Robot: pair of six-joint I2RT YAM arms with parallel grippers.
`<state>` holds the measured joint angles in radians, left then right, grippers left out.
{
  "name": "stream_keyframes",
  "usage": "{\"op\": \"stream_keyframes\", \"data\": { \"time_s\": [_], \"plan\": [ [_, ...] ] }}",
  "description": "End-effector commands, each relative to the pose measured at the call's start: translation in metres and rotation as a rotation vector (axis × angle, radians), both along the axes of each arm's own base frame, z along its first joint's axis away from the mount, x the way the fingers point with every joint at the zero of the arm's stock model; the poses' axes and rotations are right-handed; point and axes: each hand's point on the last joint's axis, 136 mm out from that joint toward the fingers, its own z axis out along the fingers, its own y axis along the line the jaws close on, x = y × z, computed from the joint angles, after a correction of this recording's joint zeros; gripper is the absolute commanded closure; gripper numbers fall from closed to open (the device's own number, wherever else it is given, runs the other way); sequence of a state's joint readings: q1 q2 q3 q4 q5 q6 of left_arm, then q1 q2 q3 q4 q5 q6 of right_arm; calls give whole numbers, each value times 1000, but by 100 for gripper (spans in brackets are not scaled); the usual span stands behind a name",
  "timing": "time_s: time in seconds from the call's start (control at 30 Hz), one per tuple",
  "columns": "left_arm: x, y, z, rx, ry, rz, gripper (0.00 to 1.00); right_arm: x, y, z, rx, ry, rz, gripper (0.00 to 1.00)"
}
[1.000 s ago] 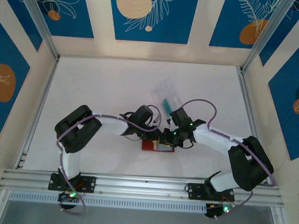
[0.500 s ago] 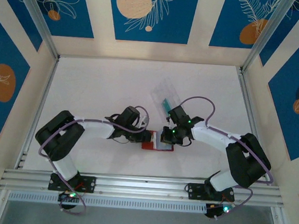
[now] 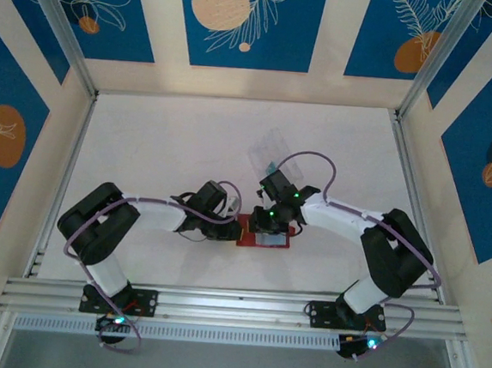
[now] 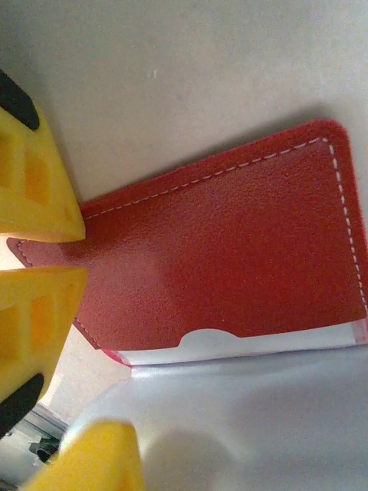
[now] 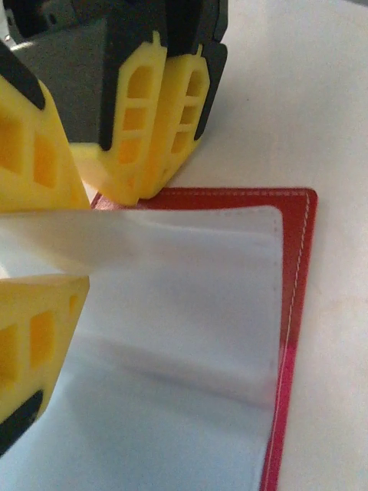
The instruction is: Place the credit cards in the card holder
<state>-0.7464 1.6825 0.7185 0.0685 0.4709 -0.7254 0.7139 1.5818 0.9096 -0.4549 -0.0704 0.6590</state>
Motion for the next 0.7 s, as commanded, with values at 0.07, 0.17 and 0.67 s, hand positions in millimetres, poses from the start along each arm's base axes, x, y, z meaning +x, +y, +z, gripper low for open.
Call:
{"op": "stream_keyframes", "data": {
  "time_s": [0.07, 0.17, 0.67],
  "plan": [
    [-4, 18, -18, 47, 40, 55, 84, 0, 23, -1, 70, 30, 50, 58],
    [-1, 28, -12, 5, 66, 121, 84, 0, 24, -7, 78, 39, 49, 47],
    [10, 38, 39, -25, -7, 135, 82, -1, 28, -17, 81, 67, 54, 34]
  ]
}}
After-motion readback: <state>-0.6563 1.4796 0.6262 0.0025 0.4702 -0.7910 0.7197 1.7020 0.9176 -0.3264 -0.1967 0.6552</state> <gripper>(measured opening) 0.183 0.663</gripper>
